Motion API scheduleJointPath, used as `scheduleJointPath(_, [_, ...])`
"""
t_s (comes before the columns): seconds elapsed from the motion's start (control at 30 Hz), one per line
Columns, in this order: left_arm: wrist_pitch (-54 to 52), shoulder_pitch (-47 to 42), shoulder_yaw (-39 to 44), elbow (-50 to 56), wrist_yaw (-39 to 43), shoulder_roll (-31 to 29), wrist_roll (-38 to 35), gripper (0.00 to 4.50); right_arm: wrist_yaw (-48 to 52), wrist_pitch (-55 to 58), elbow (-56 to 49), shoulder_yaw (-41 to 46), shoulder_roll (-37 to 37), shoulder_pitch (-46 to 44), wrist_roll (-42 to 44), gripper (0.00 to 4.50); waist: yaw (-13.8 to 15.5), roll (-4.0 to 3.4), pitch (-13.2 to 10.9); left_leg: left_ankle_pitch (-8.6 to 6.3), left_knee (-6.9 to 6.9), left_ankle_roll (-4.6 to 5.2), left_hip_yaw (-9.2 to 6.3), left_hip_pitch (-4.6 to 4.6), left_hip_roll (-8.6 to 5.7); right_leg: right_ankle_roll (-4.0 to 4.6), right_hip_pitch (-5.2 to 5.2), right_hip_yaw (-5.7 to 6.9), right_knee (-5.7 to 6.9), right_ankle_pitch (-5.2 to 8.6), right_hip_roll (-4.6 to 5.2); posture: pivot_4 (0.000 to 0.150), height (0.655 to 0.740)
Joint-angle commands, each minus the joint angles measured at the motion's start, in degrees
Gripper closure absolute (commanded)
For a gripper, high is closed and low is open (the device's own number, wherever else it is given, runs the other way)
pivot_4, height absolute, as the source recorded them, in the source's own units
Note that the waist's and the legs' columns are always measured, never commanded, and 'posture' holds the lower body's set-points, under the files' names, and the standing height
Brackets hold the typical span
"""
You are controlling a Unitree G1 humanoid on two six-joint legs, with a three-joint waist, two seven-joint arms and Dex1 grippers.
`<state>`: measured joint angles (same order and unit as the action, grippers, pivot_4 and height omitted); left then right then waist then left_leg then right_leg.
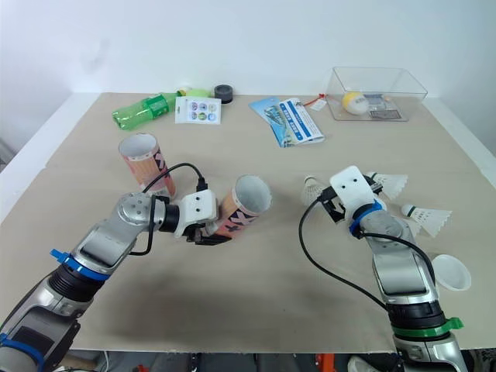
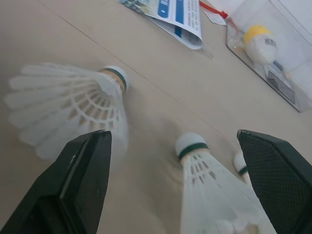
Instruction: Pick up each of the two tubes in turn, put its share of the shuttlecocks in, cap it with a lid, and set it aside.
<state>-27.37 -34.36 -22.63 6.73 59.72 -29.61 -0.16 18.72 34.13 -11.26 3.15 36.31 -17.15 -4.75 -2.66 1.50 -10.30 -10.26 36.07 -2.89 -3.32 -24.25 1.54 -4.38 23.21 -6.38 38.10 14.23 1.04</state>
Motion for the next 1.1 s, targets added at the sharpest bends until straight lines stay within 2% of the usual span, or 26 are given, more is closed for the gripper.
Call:
scheduleJointPath(0.03, [-0.34,0.69,-1.89,-0.21,1.00,-0.18,0.13,1.53,0.23,-1.17,-1.29,2.73,0.87,-0.58,0.26,0.09,0.00,0.00,0.00,0.00,0.00,0.00,0.00,0.00,0.00,0.01,0.00,0.00,0.00,0.00,0.00,0.150,0.7400])
scheduleJointPath(0.27, [0.19,0.47,-1.97,-0.68,1.24,-0.23,0.24,1.53,2.89,0.09,-5.33,5.55,2.39,1.34,1.73,0.09,0.02,0.00,0.00,0.00,-0.02,0.00,-0.01,0.00,0.00,0.00,0.00,0.00,0.00,0.02,0.00,0.150,0.7400])
scheduleJointPath(0.43, [0.75,0.25,-1.98,-1.26,1.49,-0.17,0.30,1.53,7.18,3.98,-12.12,8.99,3.86,4.35,5.86,0.09,0.02,-0.01,0.00,0.00,-0.06,0.00,-0.01,0.00,-0.01,-0.02,0.00,0.00,0.00,0.05,0.00,0.150,0.7400])
scheduleJointPath(0.6, [1.31,0.01,-2.10,-1.73,1.87,-0.09,0.36,1.53,9.25,16.18,-21.76,12.66,0.48,3.72,15.29,0.09,0.00,-0.01,0.00,0.00,-0.05,0.00,-0.02,0.01,0.00,0.01,0.00,0.00,0.00,0.04,-0.01,0.150,0.7400])
scheduleJointPath(0.73, [1.54,-0.13,-2.06,-1.91,1.94,0.04,0.37,1.53,6.76,25.21,-27.35,13.03,-5.43,2.06,21.16,0.09,-0.01,-0.01,0.01,0.00,-0.05,0.00,-0.03,0.01,0.02,0.04,0.00,0.00,0.00,0.05,-0.02,0.150,0.7400])
scheduleJointPath(1.1, [0.38,0.51,-0.79,-0.84,1.93,-1.00,-0.32,1.53,-2.25,27.16,-25.28,5.41,-14.38,2.57,19.91,0.09,0.01,-0.01,0.01,0.00,-0.12,0.00,-0.02,-0.02,0.01,0.17,0.04,0.01,-0.04,0.14,0.01,0.150,0.7400])
